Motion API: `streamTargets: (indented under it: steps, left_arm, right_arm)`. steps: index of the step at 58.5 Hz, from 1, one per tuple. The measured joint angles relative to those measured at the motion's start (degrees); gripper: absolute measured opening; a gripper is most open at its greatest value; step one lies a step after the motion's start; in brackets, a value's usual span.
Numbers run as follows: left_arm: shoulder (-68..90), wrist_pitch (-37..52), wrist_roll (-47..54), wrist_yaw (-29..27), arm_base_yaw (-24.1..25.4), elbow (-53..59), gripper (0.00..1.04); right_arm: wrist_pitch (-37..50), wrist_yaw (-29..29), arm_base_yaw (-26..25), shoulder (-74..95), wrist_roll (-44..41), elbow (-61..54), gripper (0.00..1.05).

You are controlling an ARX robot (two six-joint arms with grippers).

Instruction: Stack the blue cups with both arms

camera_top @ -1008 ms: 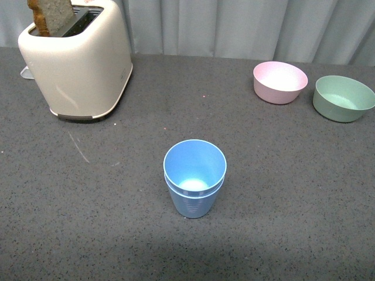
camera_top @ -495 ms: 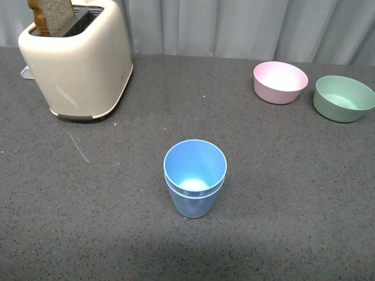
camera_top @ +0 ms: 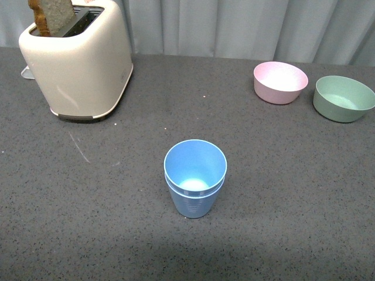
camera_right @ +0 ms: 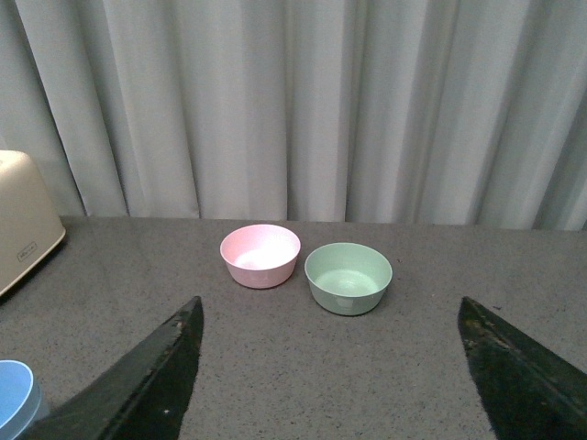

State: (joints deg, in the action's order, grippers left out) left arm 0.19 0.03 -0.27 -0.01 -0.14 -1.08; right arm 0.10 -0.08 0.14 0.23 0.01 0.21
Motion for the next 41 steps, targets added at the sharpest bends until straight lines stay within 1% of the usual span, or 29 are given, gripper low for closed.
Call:
streamTargets:
  steps: [2, 6, 41]
  left_arm:
    - [0.00, 0.00, 0.00, 0.00, 0.00, 0.00, 0.98]
    - [0.00, 0.00, 0.00, 0.00, 0.00, 0.00, 0.98]
    - [0.00, 0.00, 0.00, 0.00, 0.00, 0.00, 0.98]
  right_arm:
    - [0.00, 0.00, 0.00, 0.00, 0.09, 0.00, 0.97]
    - [0.00, 0.02, 0.00, 0.00, 0.02, 0.00, 0.94]
    - [0.00, 0.00, 0.00, 0.00, 0.02, 0.00, 0.95]
